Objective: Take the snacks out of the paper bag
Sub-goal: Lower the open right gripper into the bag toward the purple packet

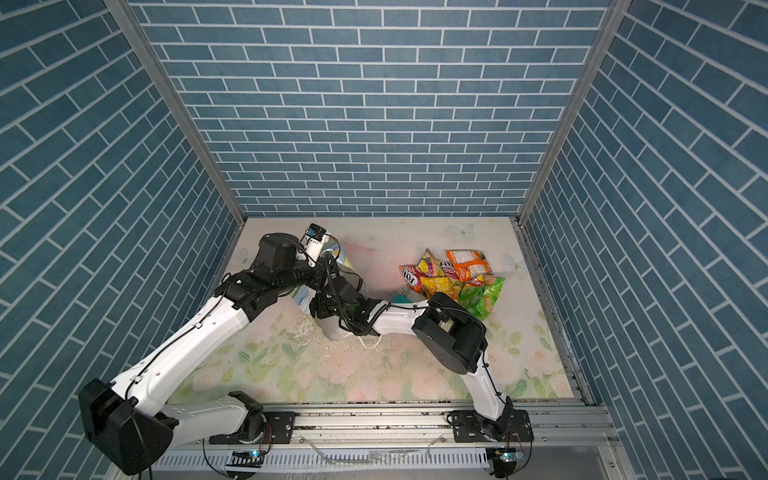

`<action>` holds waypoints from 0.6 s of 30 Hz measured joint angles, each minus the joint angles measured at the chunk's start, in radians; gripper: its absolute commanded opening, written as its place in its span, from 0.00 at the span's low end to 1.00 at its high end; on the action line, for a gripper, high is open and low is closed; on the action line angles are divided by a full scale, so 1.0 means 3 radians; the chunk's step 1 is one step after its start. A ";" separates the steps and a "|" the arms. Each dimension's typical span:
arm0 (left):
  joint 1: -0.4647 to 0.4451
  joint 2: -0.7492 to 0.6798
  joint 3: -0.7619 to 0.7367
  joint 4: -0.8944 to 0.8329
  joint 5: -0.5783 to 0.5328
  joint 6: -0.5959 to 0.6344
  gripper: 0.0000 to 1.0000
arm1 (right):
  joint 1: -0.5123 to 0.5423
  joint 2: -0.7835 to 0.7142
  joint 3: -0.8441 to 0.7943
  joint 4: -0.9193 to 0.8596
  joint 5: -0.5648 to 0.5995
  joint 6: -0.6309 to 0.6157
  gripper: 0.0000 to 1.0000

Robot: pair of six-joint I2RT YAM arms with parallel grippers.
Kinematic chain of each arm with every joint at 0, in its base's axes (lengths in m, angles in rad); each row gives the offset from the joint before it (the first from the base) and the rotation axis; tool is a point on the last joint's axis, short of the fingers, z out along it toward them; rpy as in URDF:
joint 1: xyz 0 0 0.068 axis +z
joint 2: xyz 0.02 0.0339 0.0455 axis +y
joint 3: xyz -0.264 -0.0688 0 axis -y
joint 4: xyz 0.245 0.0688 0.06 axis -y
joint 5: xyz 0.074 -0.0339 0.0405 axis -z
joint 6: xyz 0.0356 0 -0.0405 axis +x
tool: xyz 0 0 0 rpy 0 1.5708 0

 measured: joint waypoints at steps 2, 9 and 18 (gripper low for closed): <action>0.0000 0.0000 0.0001 0.0004 0.0008 0.0000 0.00 | 0.0000 0.0052 0.0046 0.0017 0.0020 0.0015 0.95; 0.0005 0.0000 0.0000 0.0001 0.0094 0.0000 0.00 | 0.0000 0.0165 0.0118 0.0015 0.0211 0.0069 0.96; 0.0010 0.0039 0.0000 0.0034 0.0205 0.0000 0.00 | -0.0004 0.0381 0.0345 -0.0038 0.0366 0.0069 0.97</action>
